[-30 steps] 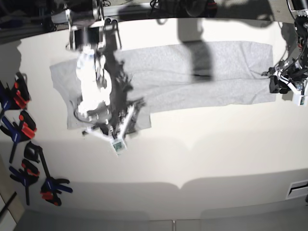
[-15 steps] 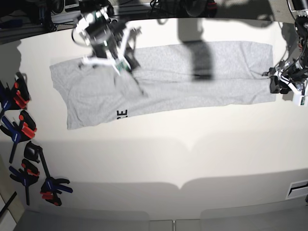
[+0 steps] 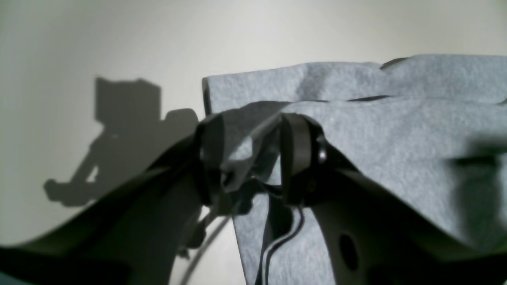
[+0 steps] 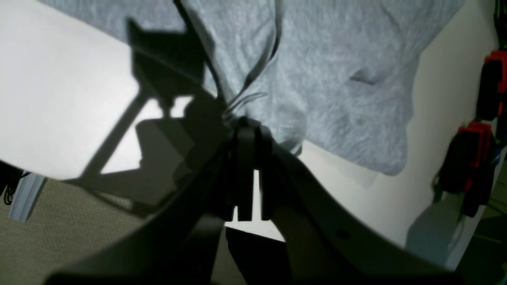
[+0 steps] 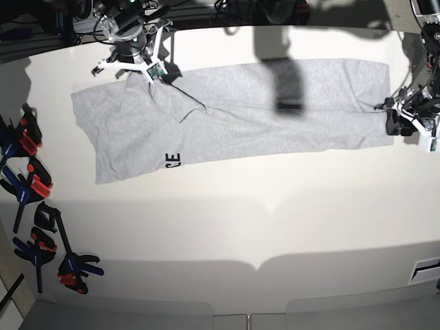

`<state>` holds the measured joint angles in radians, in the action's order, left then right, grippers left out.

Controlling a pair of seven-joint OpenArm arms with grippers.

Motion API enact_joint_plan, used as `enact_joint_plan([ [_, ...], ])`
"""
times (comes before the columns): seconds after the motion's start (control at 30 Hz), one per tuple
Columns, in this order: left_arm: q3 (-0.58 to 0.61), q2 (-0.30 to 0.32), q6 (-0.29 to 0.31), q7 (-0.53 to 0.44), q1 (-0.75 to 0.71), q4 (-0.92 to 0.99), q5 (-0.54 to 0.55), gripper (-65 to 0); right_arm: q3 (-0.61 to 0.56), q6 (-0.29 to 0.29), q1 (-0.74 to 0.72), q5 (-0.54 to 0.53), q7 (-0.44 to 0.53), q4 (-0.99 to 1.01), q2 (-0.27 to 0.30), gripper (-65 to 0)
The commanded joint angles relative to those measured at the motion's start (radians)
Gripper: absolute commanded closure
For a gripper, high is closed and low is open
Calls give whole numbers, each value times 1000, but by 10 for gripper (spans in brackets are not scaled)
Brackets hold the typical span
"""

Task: Fold the T-shirt properly
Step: 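Grasp the collar-end corner with the right gripper and drag it toward the hem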

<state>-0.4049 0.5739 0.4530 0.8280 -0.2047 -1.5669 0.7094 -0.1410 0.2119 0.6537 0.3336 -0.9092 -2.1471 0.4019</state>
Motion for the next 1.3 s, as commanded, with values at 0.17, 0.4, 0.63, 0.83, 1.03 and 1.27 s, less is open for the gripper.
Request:
enact_joint_plan([
  [0.17,-8,20,174,16,8,-34,14,-220,4,-13,3,8,11,-20,8,0],
  [0.4,-8,20,173,8,8,-26,-156,-220,4,-13,3,8,11,-20,8,0],
  [0.63,-8,40,170,-106,11,-16,-238,-220,4,-13,3,8,12,-20,8,0],
  [0.83,-7,44,170,-99,11,-16,-225,-220,4,-13,3,8,12,-20,8,0],
  [1.03,-6,43,172,-55,11,-16,-184,-221,4,-13,3,8,12,-20,9,0],
  [1.27,-6,8,172,-84,8,42,-185,-220,4,-13,3,8,11,-20,8,0],
])
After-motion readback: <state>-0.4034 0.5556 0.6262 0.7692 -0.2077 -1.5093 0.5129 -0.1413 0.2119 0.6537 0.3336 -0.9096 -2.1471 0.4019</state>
